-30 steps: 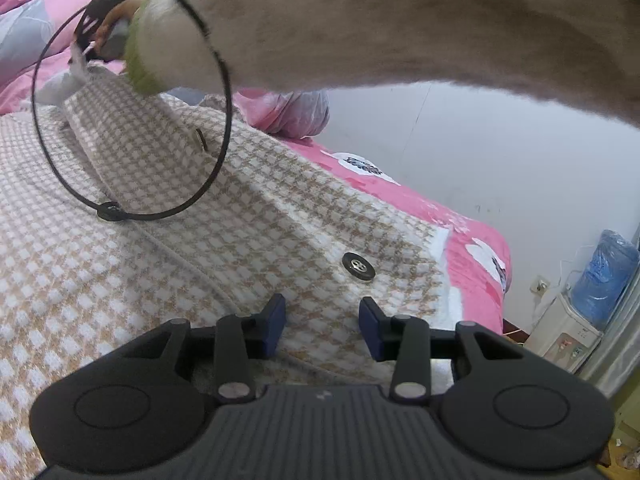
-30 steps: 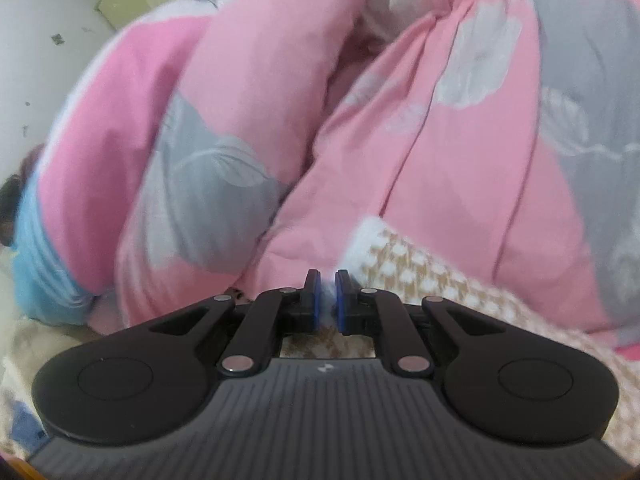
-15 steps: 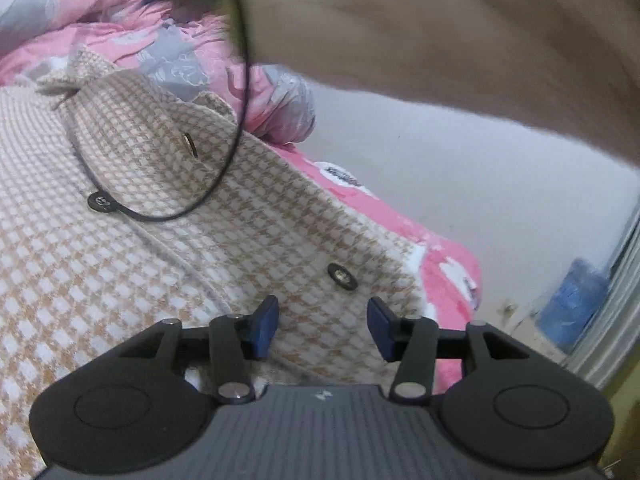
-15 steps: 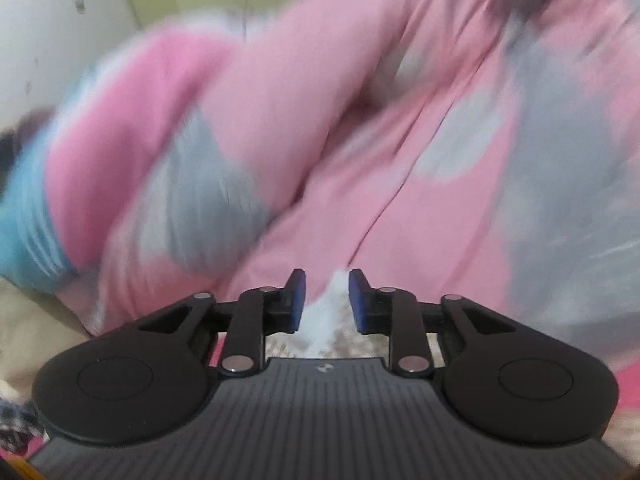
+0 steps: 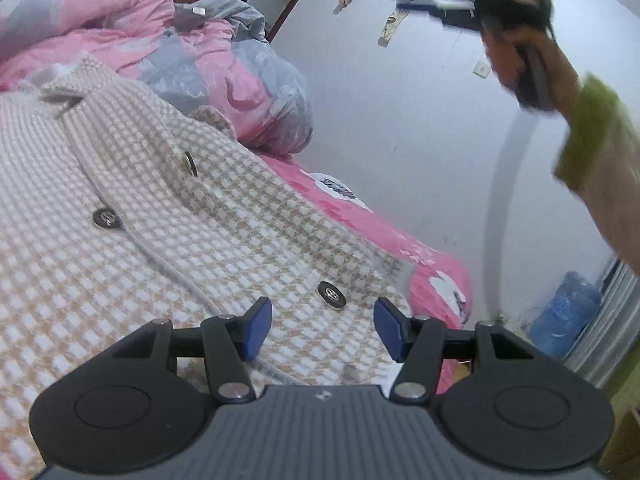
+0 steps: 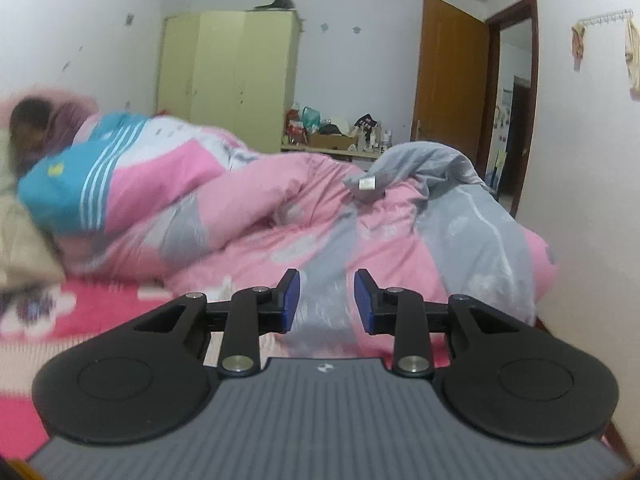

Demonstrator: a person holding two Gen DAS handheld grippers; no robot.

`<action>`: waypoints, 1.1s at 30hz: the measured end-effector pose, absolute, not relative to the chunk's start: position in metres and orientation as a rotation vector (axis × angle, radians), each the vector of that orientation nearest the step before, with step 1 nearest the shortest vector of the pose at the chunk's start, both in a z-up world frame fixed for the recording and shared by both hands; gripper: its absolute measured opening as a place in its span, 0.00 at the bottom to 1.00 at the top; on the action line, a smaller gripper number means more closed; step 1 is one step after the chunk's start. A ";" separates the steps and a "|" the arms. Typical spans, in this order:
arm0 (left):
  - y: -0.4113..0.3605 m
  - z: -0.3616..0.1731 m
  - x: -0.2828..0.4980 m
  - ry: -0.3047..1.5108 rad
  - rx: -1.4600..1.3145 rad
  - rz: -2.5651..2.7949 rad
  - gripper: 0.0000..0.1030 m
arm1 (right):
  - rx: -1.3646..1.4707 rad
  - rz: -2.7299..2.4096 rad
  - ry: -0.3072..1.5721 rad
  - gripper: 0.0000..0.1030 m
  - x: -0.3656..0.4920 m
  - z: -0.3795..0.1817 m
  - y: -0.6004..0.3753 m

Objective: Fold clothes

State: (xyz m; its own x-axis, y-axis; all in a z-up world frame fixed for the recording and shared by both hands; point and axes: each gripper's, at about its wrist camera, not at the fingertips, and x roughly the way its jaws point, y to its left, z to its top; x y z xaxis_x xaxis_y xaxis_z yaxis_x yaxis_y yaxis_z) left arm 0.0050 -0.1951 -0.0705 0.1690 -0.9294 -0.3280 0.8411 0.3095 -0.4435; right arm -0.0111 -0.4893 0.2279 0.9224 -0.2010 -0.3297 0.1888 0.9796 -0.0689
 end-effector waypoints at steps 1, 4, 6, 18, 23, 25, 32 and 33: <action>-0.193 -0.067 0.004 0.601 -0.168 -1.259 0.56 | -0.040 -0.184 0.365 0.28 -0.018 0.215 -0.484; -0.187 -0.060 0.000 0.602 -0.153 -1.239 0.56 | -0.025 -0.092 0.480 0.28 -0.016 0.155 -0.461; -0.186 -0.059 -0.002 0.600 -0.125 -1.223 0.56 | -0.045 -0.036 0.549 0.28 -0.003 0.117 -0.440; -0.201 -0.082 -0.005 0.643 -0.117 -1.193 0.51 | -0.197 0.105 0.712 0.28 0.197 0.017 -0.330; -0.199 -0.087 -0.002 0.645 -0.153 -1.209 0.51 | -0.243 0.011 0.782 0.30 0.260 -0.022 -0.326; -0.198 -0.089 0.001 0.649 -0.173 -1.217 0.51 | -0.234 -0.020 0.806 0.30 0.274 -0.034 -0.331; -0.193 -0.092 -0.001 0.650 -0.201 -1.233 0.51 | -0.180 -0.012 0.820 0.39 0.291 -0.049 -0.343; -0.192 -0.092 0.000 0.649 -0.202 -1.233 0.51 | -0.186 -0.003 0.824 0.40 0.293 -0.049 -0.344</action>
